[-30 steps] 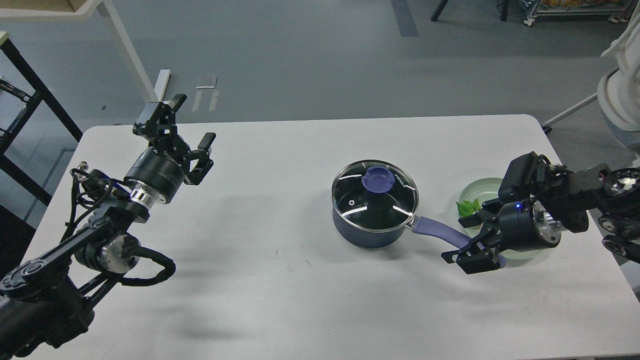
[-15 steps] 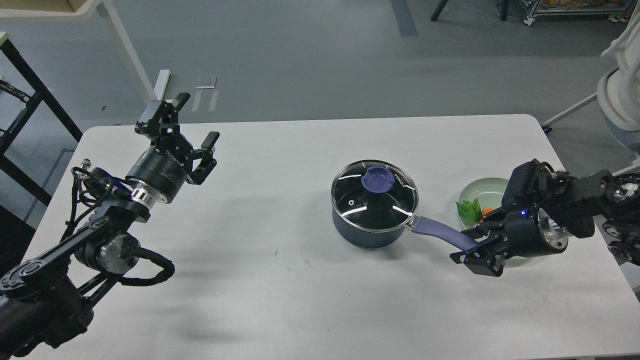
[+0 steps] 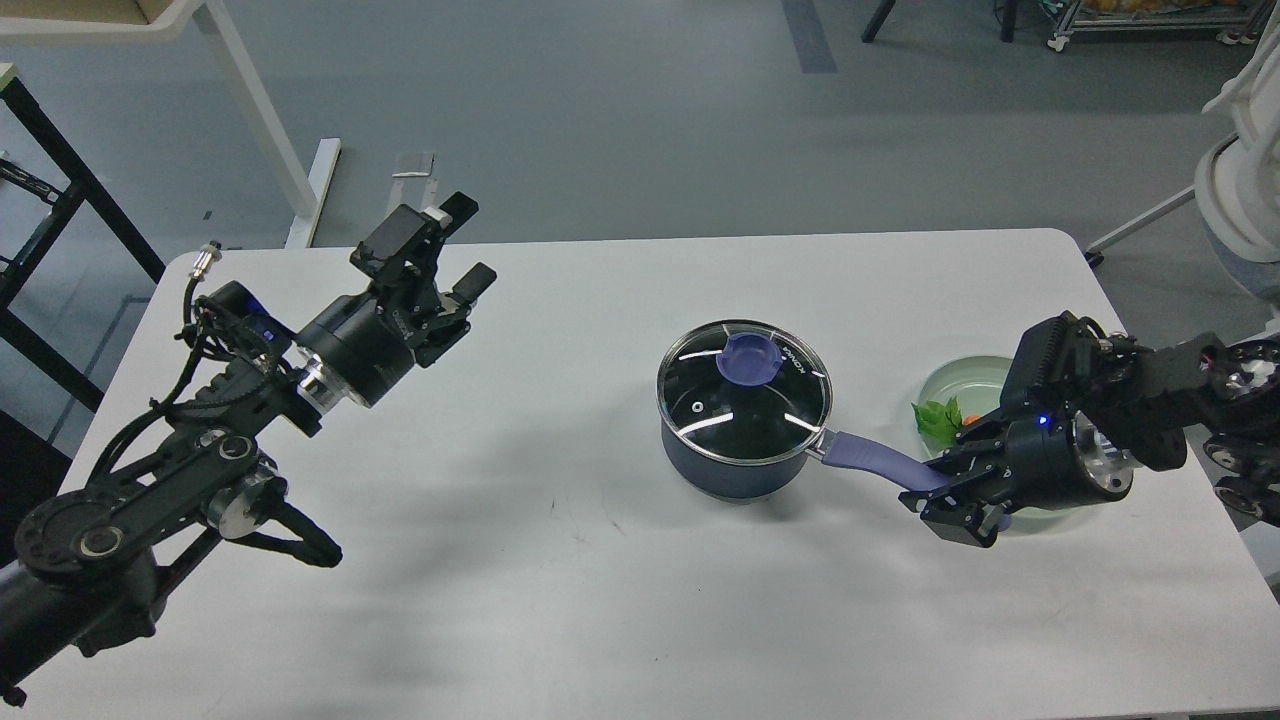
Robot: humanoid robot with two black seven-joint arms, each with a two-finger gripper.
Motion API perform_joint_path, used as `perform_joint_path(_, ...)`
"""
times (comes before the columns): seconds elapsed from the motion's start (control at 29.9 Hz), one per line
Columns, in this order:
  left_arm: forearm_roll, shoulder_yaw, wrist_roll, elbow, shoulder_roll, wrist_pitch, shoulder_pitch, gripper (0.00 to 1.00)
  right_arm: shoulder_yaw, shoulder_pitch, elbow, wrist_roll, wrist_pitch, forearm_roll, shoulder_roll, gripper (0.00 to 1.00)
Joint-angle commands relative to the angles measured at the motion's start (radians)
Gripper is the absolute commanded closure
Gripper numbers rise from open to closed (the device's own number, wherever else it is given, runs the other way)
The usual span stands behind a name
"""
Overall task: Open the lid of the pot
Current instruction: 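Reach the left gripper over the pan to the purple lid knob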
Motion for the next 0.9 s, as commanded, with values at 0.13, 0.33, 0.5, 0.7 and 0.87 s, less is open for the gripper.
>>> perform_joint_path(0.13,0.529,0.262,-0.010,0.001,0.000,-0.026,-0.305,0.01,0.000,0.000,0.000,0.000,0.000,0.000,0.000,0.67)
perform_joint_path(0.33,0.766,0.521,-0.010,0.019,-0.048,0.079,-0.526,0.01,0.000,0.000,0.000,0.000,0.000,0.000,0.000,0.67)
perform_joint_path(0.5,0.861,0.617,-0.010,0.137,-0.152,0.132,-0.635,0.01,-0.001,0.000,0.000,0.000,0.000,0.000,0.000,0.67)
perform_joint_path(0.7,0.892,0.687,-0.010,0.284,-0.269,0.132,-0.741,0.01,-0.001,-0.001,0.000,0.000,0.000,0.000,0.002,0.67)
perform_joint_path(0.87,0.878,0.732,-0.010,0.344,-0.344,0.129,-0.760,0.01,-0.001,-0.001,0.000,0.000,0.000,0.000,0.002,0.67)
